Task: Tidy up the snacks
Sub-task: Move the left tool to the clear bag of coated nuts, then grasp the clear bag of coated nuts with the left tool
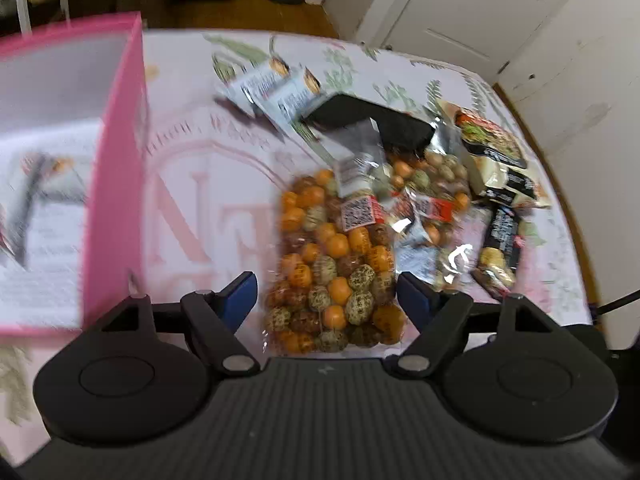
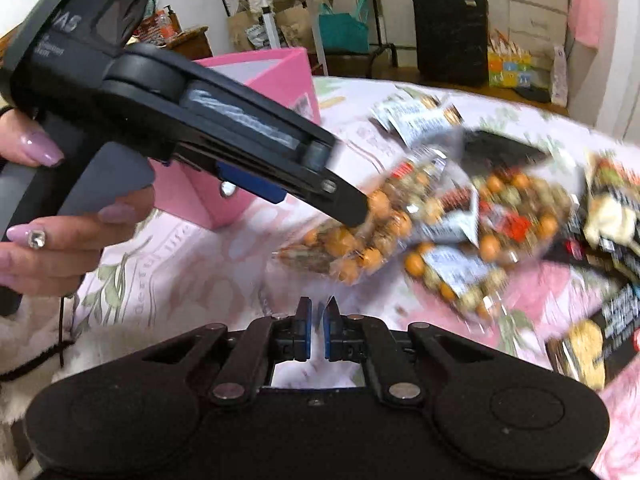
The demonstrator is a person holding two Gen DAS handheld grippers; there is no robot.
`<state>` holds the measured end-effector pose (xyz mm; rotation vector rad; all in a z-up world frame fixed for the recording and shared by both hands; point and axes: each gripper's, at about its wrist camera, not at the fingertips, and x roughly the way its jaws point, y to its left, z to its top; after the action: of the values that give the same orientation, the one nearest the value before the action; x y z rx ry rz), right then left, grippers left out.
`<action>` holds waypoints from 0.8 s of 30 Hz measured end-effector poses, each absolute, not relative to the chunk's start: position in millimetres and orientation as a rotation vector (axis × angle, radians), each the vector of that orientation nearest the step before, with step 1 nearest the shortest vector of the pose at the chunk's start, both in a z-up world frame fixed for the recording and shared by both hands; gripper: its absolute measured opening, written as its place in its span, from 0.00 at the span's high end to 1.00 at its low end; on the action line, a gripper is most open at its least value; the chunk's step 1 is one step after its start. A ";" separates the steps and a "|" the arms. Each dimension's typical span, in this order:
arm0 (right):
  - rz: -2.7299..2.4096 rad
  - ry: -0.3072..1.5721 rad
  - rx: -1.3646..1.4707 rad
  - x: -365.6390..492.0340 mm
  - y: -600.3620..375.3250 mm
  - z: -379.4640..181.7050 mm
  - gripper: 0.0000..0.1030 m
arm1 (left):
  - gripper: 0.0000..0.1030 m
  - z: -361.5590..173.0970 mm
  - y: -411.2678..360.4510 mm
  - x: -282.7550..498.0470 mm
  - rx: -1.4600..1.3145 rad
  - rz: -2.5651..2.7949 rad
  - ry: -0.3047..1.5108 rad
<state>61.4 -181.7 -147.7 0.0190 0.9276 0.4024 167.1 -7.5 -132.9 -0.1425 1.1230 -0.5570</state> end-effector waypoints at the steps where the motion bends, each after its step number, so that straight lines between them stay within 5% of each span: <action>1: 0.391 0.937 0.058 60.1 -190.1 -152.0 0.93 | 0.23 -139.5 -6.9 166.2 -0.181 -0.561 1.143; 10: 0.400 0.947 0.041 52.3 -206.7 -156.3 0.87 | 0.15 -163.9 -6.1 165.9 -0.333 -0.552 1.193; 13: 0.373 0.947 -0.068 52.9 -199.5 -156.6 0.74 | 0.15 -167.3 -8.0 166.4 -0.328 -0.562 1.210; 15: 0.360 0.924 -0.109 55.0 -197.7 -151.7 0.52 | 0.15 -168.1 -9.6 166.7 -0.325 -0.558 1.215; 18: 0.410 0.915 -0.097 59.4 -192.8 -146.9 0.31 | 0.15 -167.8 -12.4 166.7 -0.309 -0.551 1.214; 24: 0.361 0.863 -0.226 77.5 -170.4 -152.7 0.12 | 0.13 -176.3 -14.0 170.3 -0.335 -0.546 1.255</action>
<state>77.5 -170.4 -152.7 -0.2259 0.8627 0.3606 170.3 -14.0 -176.3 -0.3354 1.2553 -0.5462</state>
